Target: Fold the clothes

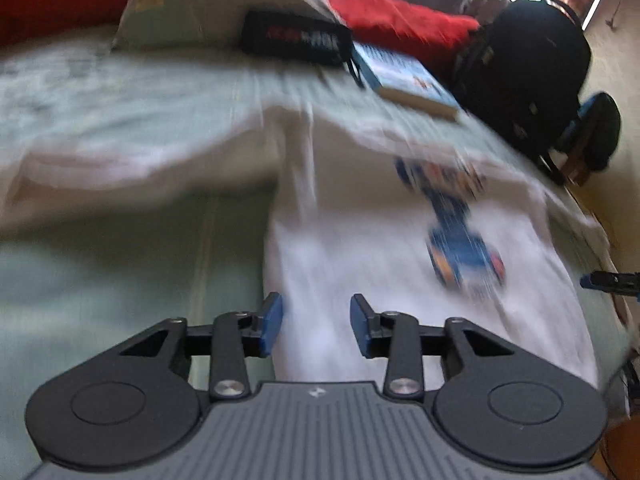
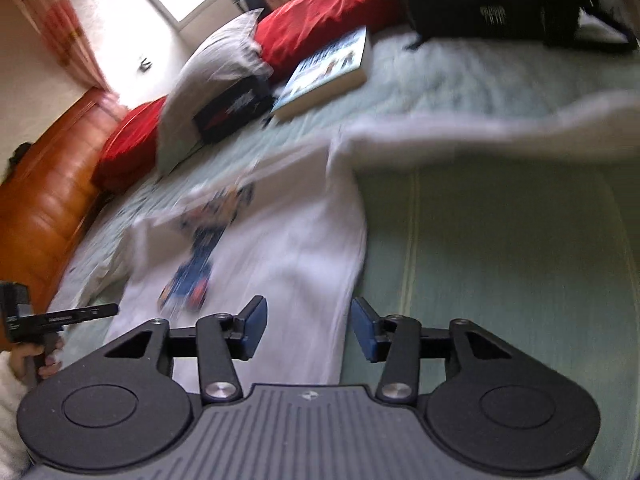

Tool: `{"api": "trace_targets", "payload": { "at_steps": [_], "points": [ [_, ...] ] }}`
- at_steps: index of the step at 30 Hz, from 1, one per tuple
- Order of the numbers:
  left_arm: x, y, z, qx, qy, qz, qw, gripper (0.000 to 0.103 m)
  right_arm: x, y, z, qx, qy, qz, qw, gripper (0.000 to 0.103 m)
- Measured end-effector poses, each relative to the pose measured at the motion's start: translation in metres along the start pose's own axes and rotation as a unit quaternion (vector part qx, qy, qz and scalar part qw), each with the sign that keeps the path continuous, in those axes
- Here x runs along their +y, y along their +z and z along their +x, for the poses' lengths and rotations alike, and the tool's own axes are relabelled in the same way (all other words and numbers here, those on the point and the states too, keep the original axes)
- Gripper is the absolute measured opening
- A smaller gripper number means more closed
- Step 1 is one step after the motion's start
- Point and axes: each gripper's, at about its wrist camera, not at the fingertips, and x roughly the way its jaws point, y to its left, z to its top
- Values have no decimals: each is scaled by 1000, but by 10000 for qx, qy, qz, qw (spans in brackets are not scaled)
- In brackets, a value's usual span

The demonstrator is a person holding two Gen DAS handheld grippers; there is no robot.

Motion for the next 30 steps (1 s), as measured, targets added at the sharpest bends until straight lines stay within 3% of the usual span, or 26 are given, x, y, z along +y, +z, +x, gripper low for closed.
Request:
{"api": "trace_targets", "payload": {
  "at_steps": [2, 5, 11, 15, 20, 27, 30],
  "points": [
    [0, -22, -12, 125, -63, -97, 9999, 48, 1, -25, -10, 115, 53, 52, 9999, 61],
    [2, -50, -28, 228, -182, -333, 9990, 50, -4, -60, -19, 275, 161, 267, 9991, 63],
    [1, -85, -46, 333, -541, -778, 9949, 54, -13, -111, -25, 286, 939, 983, 9903, 64],
    [-1, -97, -45, 183, -725, -897, 9932, 58, -9, -126, -19, 257, 1269, 1143, 9850, 65],
    [13, -110, -52, 60, -1091, -1253, 9861, 57, -6, -130, -19, 244, 1400, 1117, 9835, 64],
    [11, -113, -47, -25, -1185, -1235, 9852, 49, -13, -131, -11, 70, 1507, 1323, 9797, 48],
    [3, -111, -44, -33, -1134, -1037, 9881, 30, -4, -127, -6, 60, 1376, 1075, 9846, 43]
  ]
}}
